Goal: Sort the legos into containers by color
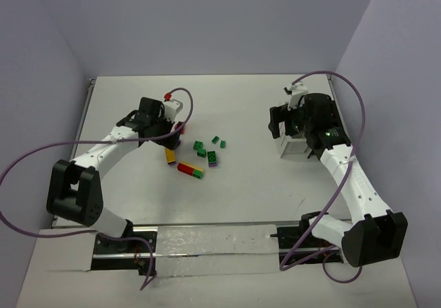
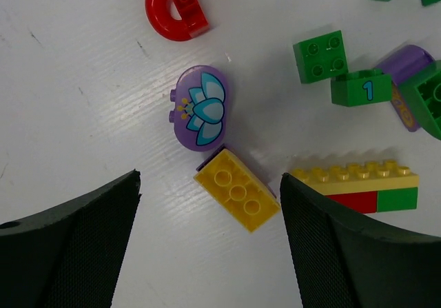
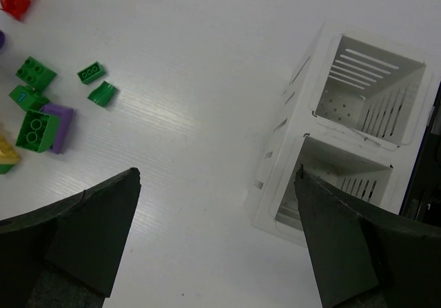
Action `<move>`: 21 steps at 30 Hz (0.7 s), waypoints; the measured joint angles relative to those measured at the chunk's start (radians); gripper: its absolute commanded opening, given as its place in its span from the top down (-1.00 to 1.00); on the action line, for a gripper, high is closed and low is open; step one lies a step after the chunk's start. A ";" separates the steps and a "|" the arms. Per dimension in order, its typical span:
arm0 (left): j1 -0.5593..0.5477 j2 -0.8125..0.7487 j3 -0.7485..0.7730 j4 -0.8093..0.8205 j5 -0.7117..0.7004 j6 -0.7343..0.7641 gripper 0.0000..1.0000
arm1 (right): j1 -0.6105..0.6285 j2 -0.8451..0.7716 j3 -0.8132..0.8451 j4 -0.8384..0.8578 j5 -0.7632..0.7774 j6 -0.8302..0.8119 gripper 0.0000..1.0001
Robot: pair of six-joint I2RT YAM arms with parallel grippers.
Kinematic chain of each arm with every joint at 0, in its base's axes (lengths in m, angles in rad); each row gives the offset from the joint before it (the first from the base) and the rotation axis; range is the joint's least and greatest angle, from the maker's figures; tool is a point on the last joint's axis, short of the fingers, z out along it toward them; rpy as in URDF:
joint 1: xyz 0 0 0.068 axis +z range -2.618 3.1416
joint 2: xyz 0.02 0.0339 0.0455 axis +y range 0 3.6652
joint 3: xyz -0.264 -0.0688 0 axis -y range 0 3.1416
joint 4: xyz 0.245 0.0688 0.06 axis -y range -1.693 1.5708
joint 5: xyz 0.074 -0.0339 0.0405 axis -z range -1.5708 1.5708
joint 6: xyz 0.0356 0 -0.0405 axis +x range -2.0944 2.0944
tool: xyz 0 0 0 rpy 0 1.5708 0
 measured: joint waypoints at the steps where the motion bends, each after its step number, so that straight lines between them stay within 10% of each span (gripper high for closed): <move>1: -0.001 0.019 0.011 -0.001 0.000 -0.001 -0.64 | 0.000 0.003 0.000 0.000 0.000 0.000 -1.00; 21: -0.005 0.308 0.082 0.052 -0.034 0.006 0.02 | 0.000 0.059 0.035 -0.018 -0.041 0.022 -1.00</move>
